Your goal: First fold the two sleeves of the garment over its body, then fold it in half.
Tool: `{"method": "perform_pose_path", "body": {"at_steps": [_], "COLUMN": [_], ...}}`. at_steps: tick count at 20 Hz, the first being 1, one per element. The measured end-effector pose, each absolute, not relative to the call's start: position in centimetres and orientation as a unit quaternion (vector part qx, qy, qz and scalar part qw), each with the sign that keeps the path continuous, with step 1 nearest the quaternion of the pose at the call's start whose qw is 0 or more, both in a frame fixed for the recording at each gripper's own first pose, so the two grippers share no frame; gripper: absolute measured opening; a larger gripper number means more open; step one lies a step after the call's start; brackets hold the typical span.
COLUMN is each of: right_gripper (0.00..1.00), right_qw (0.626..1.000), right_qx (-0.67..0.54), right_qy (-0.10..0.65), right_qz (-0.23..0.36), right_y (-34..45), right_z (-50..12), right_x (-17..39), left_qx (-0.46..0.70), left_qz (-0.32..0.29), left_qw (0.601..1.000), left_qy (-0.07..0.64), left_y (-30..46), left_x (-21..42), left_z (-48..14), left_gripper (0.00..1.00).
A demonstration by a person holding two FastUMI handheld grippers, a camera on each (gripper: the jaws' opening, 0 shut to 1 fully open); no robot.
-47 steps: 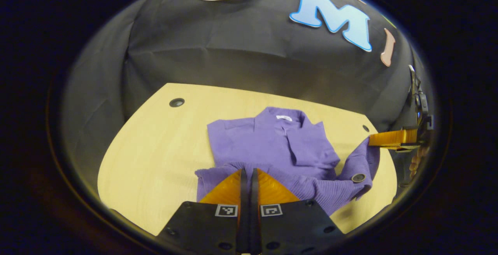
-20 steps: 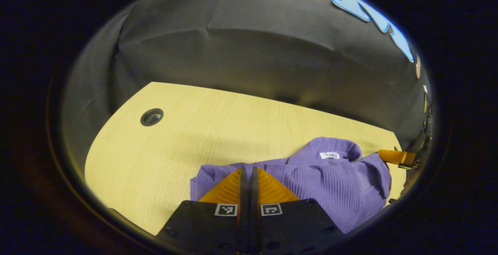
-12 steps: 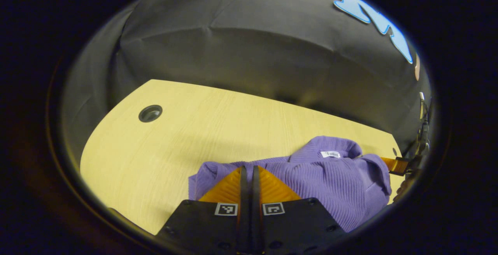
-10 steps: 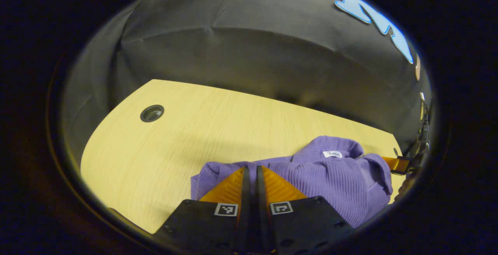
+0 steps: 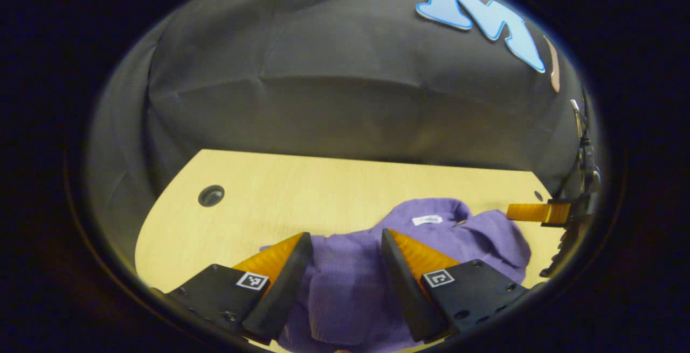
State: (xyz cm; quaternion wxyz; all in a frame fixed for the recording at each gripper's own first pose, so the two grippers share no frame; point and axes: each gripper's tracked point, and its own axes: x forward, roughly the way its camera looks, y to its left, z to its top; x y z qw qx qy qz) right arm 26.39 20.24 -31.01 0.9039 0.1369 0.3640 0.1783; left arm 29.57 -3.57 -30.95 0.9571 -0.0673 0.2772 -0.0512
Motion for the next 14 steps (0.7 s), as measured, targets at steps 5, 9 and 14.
{"method": "perform_pose_path", "body": {"at_steps": [5,9,14], "right_gripper": [0.64,0.60,0.59], "right_qw": [0.919,0.932,0.946], "right_qx": [0.138,0.135,0.116], "right_qy": [0.311,0.262,0.197], "right_qz": [0.200,0.213,0.228], "right_y": [19.1,17.1,14.4], "right_z": [-23.1,-16.4,-9.4], "right_x": [23.5,19.9,14.1], "left_qx": [-0.050,-0.030,-0.027], "left_qz": [-0.070,-0.080,-0.085], "left_qw": [0.973,0.981,0.989], "left_qy": [0.215,0.176,0.119], "left_y": [-4.8,-5.6,-6.3], "left_x": [26.0,21.5,15.0], "left_z": [-21.5,-14.7,-7.1], "left_gripper": [0.88,0.89,0.89]}}
